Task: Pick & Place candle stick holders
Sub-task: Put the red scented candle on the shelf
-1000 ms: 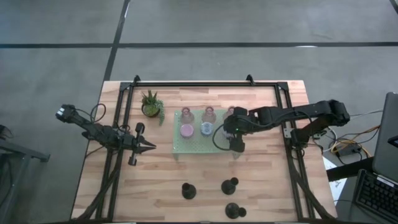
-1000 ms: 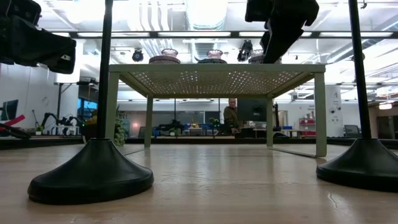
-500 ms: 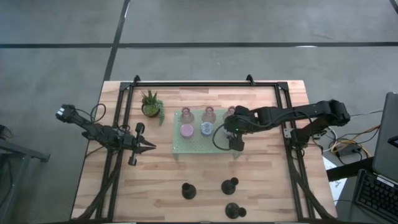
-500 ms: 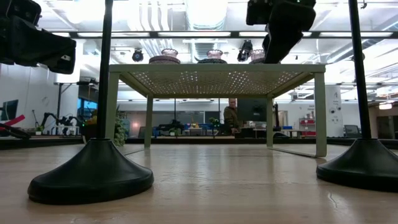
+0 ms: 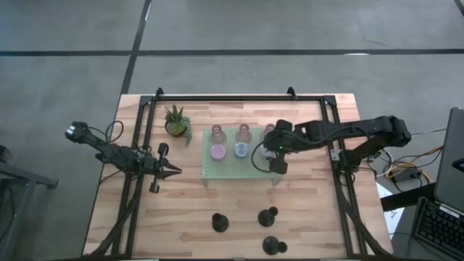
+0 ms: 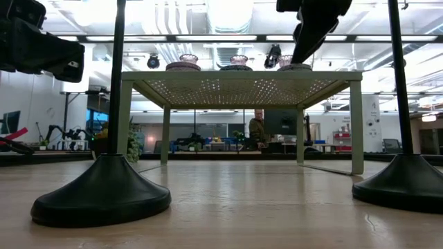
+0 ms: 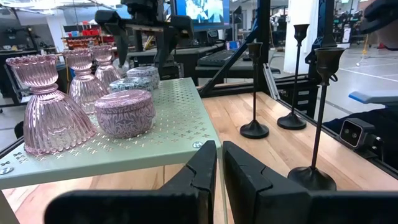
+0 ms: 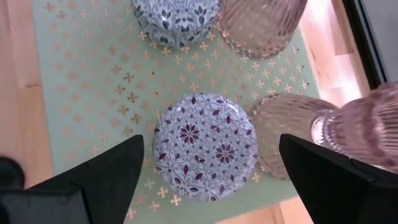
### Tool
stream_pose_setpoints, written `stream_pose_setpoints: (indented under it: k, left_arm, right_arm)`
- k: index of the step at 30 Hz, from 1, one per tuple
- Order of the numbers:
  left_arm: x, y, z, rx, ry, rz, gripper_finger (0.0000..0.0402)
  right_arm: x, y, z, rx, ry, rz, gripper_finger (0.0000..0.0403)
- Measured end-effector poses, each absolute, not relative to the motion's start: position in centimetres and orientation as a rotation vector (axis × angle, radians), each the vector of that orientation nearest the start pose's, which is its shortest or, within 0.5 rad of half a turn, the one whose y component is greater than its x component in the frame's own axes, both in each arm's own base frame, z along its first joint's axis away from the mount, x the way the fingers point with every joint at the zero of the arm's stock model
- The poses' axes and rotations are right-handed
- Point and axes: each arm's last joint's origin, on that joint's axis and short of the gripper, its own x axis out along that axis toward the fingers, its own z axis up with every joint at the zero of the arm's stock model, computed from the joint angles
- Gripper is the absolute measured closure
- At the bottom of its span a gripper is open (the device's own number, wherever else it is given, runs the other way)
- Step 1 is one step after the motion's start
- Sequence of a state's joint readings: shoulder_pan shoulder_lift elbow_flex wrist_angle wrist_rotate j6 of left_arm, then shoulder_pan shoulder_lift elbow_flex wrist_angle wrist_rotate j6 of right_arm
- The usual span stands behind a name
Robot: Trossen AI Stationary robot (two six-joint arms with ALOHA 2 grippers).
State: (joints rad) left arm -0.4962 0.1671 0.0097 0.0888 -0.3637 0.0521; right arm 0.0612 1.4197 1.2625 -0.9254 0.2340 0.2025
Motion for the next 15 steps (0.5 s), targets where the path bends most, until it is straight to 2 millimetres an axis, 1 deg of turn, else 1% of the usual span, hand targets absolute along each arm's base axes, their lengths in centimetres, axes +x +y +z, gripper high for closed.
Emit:
stream_pose_setpoints:
  k: [8,15]
  left_arm:
    - [9.8,-4.1,16.2,0.081,0.06,-0.134,0.0369]
    - [9.8,-4.1,16.2,0.081,0.059,-0.134,0.0369]
  right_arm:
    - [27.1,1.3,31.8,0.033,1.052,-0.252,0.0034]
    - [27.0,2.7,32.5,0.025,1.044,-0.195,0.0039]
